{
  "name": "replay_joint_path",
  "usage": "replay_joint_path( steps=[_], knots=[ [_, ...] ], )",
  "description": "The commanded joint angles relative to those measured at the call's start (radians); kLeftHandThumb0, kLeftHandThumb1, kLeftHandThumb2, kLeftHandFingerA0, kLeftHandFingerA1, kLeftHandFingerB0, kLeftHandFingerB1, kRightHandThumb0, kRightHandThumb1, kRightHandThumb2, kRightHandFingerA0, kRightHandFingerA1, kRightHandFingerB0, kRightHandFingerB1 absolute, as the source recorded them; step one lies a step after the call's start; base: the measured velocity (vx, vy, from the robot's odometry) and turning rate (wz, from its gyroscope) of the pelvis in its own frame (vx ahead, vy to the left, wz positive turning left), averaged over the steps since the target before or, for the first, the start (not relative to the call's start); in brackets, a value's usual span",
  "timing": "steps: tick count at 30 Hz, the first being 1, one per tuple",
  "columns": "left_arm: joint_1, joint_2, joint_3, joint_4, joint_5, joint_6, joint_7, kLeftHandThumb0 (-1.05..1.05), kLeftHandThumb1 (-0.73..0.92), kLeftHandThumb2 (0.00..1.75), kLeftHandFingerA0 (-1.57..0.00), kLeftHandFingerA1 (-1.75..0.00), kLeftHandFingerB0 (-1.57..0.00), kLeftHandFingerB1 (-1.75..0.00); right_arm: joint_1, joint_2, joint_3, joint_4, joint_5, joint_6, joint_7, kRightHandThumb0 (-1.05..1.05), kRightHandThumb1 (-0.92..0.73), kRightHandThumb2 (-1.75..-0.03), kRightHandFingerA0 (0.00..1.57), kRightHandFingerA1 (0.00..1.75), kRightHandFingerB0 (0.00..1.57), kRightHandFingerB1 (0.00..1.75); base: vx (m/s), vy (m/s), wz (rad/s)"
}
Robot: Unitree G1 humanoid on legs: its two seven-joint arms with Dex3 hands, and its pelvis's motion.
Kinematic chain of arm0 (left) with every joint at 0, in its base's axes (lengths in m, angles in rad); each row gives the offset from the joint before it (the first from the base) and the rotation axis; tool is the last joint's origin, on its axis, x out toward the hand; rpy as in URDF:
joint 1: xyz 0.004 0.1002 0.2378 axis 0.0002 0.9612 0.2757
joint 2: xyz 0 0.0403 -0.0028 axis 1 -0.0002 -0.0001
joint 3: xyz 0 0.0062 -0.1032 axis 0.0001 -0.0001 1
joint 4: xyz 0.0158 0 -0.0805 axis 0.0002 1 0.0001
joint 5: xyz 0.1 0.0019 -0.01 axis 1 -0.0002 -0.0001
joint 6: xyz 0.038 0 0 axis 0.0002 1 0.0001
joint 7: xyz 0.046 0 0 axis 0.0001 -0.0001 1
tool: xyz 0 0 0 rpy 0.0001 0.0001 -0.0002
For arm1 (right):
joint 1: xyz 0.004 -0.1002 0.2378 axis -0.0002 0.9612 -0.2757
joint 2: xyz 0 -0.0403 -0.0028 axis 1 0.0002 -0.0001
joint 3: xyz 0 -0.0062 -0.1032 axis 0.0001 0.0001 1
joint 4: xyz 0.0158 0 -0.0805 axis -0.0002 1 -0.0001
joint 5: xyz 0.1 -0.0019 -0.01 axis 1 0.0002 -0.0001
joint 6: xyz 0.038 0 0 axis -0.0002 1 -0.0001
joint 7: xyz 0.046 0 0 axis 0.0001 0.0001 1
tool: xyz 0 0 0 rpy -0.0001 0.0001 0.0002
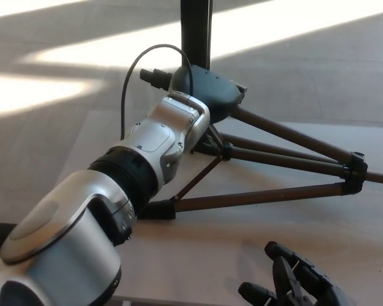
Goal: Use both hands of the robot to pick up the tripod lying in the middle of the desk and make it stand upright on the desk
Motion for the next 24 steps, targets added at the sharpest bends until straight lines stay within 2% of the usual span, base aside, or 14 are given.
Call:
replay_joint_path(
  steps=[1, 5, 6, 7, 8, 9, 10, 12, 13, 15, 17, 18, 22, 24],
  knots=[
    [0.028, -0.001, -0.037, 0.014, 0.069, 0.022, -0.021, -0.77, 0.46, 0.86, -0.22, -0.55, -0.12, -0.43, -0.009, 0.078, -0.001, 0.005, 0.003, -0.018, -0.011, -0.61, -0.64, -0.6, 0.69, 0.9, 0.59, 0.55, 0.0, 0.0, 0.0],
    [0.037, -0.005, -0.033, 0.016, 0.073, 0.015, 0.024, -0.73, 0.45, 0.85, -0.33, -0.57, -0.24, -0.48, -0.015, 0.076, 0.004, 0.007, -0.008, -0.022, -0.013, -0.62, -0.64, -0.59, 0.71, 0.9, 0.64, 0.57, 0.0, 0.0, 0.0],
    [0.05, -0.01, -0.012, 0.009, 0.06, 0.004, 0.069, -0.67, 0.55, 0.58, -0.59, -0.6, -0.36, -0.44, -0.017, 0.076, 0.0, 0.008, -0.002, -0.023, -0.009, -0.61, -0.64, -0.6, 0.72, 0.89, 0.64, 0.57, 0.0, 0.0, 0.0],
    [0.056, -0.012, -0.004, 0.003, 0.057, 0.003, 0.081, -0.71, 0.47, 0.87, -0.61, -0.71, -0.3, -0.53, -0.017, 0.077, -0.002, 0.009, 0.001, -0.023, -0.007, -0.6, -0.64, -0.59, 0.72, 0.87, 0.63, 0.56, 0.0, 0.0, 0.0],
    [0.059, -0.012, 0.0, 0.0, 0.058, 0.003, 0.084, -0.71, 0.47, 0.87, -0.61, -0.71, -0.3, -0.53, -0.016, 0.076, -0.002, 0.009, 0.002, -0.023, -0.007, -0.6, -0.64, -0.59, 0.72, 0.87, 0.63, 0.56, 0.0, 0.0, 0.0],
    [0.072, -0.019, 0.018, -0.007, 0.051, -0.002, 0.129, -0.61, 0.59, 0.58, -0.69, -0.71, -0.48, -0.49, -0.017, 0.074, -0.003, 0.012, 0.002, -0.026, -0.003, -0.6, -0.64, -0.59, 0.73, 0.88, 0.64, 0.56, 0.0, 0.0, 0.0],
    [0.077, -0.022, 0.026, -0.009, 0.05, -0.004, 0.146, -0.59, 0.62, 0.59, -0.73, -0.95, -0.53, -0.59, -0.016, 0.072, -0.002, 0.011, 0.001, -0.026, -0.002, -0.6, -0.64, -0.59, 0.72, 0.88, 0.63, 0.56, 0.0, 0.0, 0.0],
    [0.084, -0.027, 0.042, -0.012, 0.049, -0.015, 0.171, -0.52, 0.69, 0.61, -0.81, -1.23, -0.63, -0.71, -0.017, 0.069, 0.003, 0.007, -0.007, -0.02, -0.009, -0.62, -0.64, -0.6, 0.72, 0.87, 0.64, 0.56, 0.0, 0.0, 0.0],
    [0.086, -0.031, 0.052, -0.011, 0.048, -0.022, 0.192, -0.44, 0.77, 0.69, -0.84, -1.62, -0.65, -0.93, -0.017, 0.066, 0.005, 0.008, -0.01, -0.02, -0.008, -0.62, -0.64, -0.6, 0.7, 0.88, 0.65, 0.57, 0.0, 0.0, 0.0],
    [0.089, -0.038, 0.07, -0.011, 0.041, -0.032, 0.202, -0.43, 0.78, 0.69, -0.88, -1.69, -0.58, -0.8, -0.017, 0.064, 0.007, 0.01, -0.016, -0.022, -0.008, -0.62, -0.64, -0.6, 0.7, 0.87, 0.65, 0.56, 0.0, 0.0, 0.0],
    [0.099, -0.047, 0.114, -0.014, 0.008, -0.041, 0.2, -0.32, 0.7, 0.65, -0.73, -1.54, -0.55, -0.71, -0.017, 0.062, 0.011, 0.01, -0.023, -0.022, -0.011, -0.62, -0.64, -0.59, 0.71, 0.87, 0.64, 0.55, 0.0, 0.0, 0.0],
    [0.111, -0.051, 0.129, -0.023, 0.006, -0.042, 0.217, -0.3, 0.65, 0.62, -0.76, -1.59, -0.52, -0.66, -0.014, 0.06, 0.013, 0.006, -0.03, -0.017, -0.019, -0.62, -0.63, -0.6, 0.74, 0.87, 0.65, 0.55, 0.0, 0.0, 0.0],
    [0.123, -0.052, 0.15, -0.032, 0.017, -0.048, 0.233, -0.25, 0.64, 0.63, -0.76, -1.53, -0.51, -0.65, -0.012, 0.062, 0.014, 0.003, -0.029, -0.015, -0.022, -0.61, -0.63, -0.59, 0.75, 0.88, 0.67, 0.55, 0.0, 0.0, 0.0],
    [0.124, -0.053, 0.158, -0.033, 0.018, -0.042, 0.221, -0.26, 0.63, 0.59, -0.78, -1.64, -0.53, -0.66, -0.017, 0.062, 0.014, 0.004, -0.032, -0.013, -0.026, -0.61, -0.64, -0.59, 0.73, 0.9, 0.66, 0.55, 0.0, 0.0, 0.0]
  ],
)
